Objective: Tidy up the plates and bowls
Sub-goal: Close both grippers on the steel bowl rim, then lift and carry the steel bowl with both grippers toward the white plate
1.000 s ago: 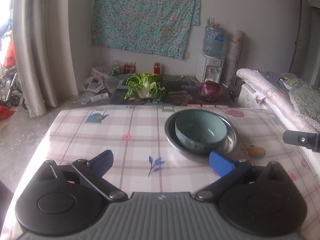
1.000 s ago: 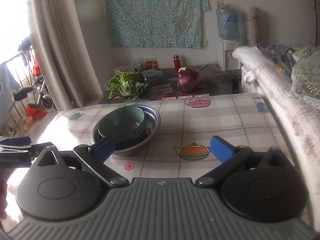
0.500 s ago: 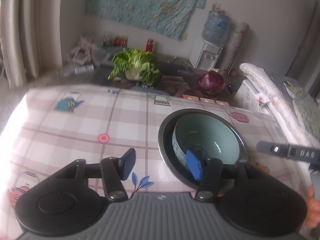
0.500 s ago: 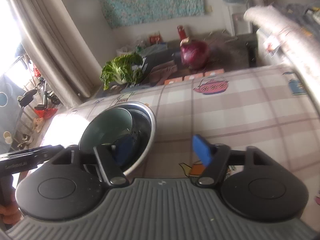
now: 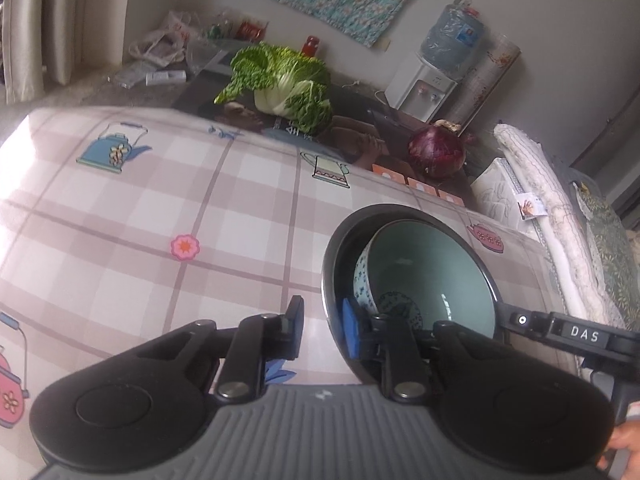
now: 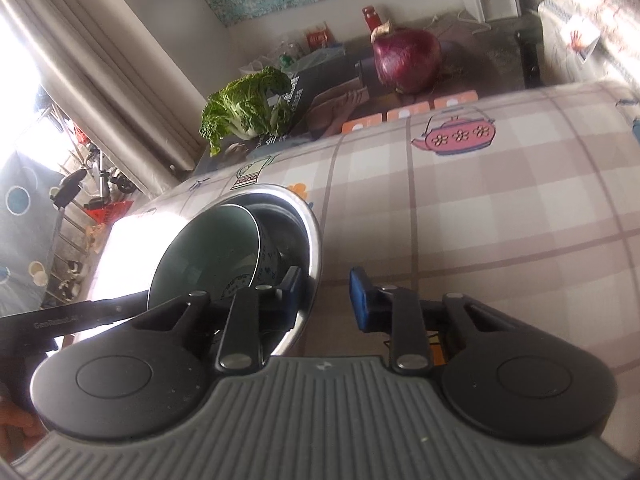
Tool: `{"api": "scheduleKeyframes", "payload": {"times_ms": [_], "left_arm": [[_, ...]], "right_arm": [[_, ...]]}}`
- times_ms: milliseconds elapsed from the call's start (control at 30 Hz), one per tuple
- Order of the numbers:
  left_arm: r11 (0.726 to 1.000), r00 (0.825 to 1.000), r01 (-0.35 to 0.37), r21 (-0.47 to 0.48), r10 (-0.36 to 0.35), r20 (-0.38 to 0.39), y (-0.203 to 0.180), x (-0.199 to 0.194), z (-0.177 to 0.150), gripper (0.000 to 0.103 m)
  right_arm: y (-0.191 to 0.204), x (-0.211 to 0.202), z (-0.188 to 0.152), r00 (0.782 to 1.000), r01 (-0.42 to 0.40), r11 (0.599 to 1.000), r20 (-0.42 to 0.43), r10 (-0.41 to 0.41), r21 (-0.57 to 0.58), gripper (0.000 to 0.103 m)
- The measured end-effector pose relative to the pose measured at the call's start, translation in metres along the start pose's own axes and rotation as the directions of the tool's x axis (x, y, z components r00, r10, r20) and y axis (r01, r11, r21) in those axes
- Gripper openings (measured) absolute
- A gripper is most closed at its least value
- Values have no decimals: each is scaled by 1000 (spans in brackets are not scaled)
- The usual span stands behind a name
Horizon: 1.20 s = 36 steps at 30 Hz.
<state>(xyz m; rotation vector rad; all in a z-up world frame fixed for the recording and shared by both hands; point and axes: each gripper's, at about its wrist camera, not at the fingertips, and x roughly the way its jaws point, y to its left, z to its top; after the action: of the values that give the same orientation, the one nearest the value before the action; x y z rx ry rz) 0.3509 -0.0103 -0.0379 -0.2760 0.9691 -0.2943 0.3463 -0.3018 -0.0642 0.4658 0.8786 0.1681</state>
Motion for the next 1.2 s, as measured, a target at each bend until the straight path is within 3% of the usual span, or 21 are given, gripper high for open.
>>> {"api": "scheduleKeyframes", "payload": {"times_ms": [400,567,667,1200], "left_arm": [[999,999,11,-48,-13,-39,1,20,2,17],[997,999,29,-69,-32,-39,5,23,2,17],[997,999,36,-70,-38,-36,4,23,2,12],[997,999,31,-70,-32,-20,1,18,0,9]], "right_arm": [[-2,26,1,998,-27,998,-54,30,60,20],[0,33,-1,998,-42,997,-49,46,71,12],[0,34,-2,997,-54,995,-44,58,83,9],[-1,29,-7,997,-66,993,-37,70,103,10]]}}
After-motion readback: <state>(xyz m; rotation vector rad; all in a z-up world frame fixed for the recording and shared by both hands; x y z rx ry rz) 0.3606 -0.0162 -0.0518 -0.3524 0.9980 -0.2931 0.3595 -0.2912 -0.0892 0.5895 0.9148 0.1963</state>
